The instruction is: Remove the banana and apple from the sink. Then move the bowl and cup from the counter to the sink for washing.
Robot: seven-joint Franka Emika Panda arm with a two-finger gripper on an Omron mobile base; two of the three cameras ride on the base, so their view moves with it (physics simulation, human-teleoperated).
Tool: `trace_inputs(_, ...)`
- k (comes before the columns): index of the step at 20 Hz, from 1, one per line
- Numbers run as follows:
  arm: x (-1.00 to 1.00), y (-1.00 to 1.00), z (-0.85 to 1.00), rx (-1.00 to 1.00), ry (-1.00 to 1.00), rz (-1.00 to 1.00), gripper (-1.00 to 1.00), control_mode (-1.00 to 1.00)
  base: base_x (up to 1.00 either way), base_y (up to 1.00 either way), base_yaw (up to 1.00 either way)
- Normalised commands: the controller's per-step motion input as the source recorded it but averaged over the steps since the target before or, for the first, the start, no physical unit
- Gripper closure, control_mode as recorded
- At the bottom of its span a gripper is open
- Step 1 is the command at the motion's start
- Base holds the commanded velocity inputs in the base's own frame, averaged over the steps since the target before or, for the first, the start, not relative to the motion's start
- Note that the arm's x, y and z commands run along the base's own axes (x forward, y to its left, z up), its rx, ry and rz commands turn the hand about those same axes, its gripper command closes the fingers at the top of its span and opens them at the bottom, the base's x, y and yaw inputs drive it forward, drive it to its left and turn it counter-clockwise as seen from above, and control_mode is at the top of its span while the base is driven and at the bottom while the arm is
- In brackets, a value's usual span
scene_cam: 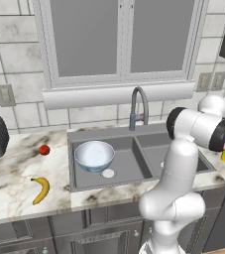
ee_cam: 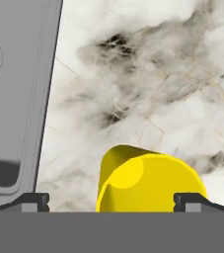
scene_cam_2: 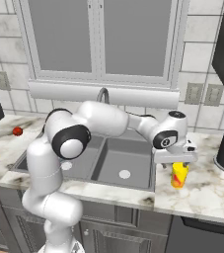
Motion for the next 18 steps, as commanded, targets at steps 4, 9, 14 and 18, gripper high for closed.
trace_inputs(4,0.06,-0.05,-0.09,0.00,0.00,0.00,-1.00,-1.00,0.00,0.00,0.00)
trace_inputs(9,0.01,-0.01,-0.10,0.00,0.00,0.00,-1.00,-1.00,0.00,0.00,0.00)
trace_inputs(14,0.00,0.00,-0.10,0.00,0.00,0.00,-1.00,-1.00,0.00,0.00,0.00)
trace_inputs(18,0.00,0.00,-0.11,0.00,0.00,0.00,-1.00,-1.00,0.00,0.00,0.00)
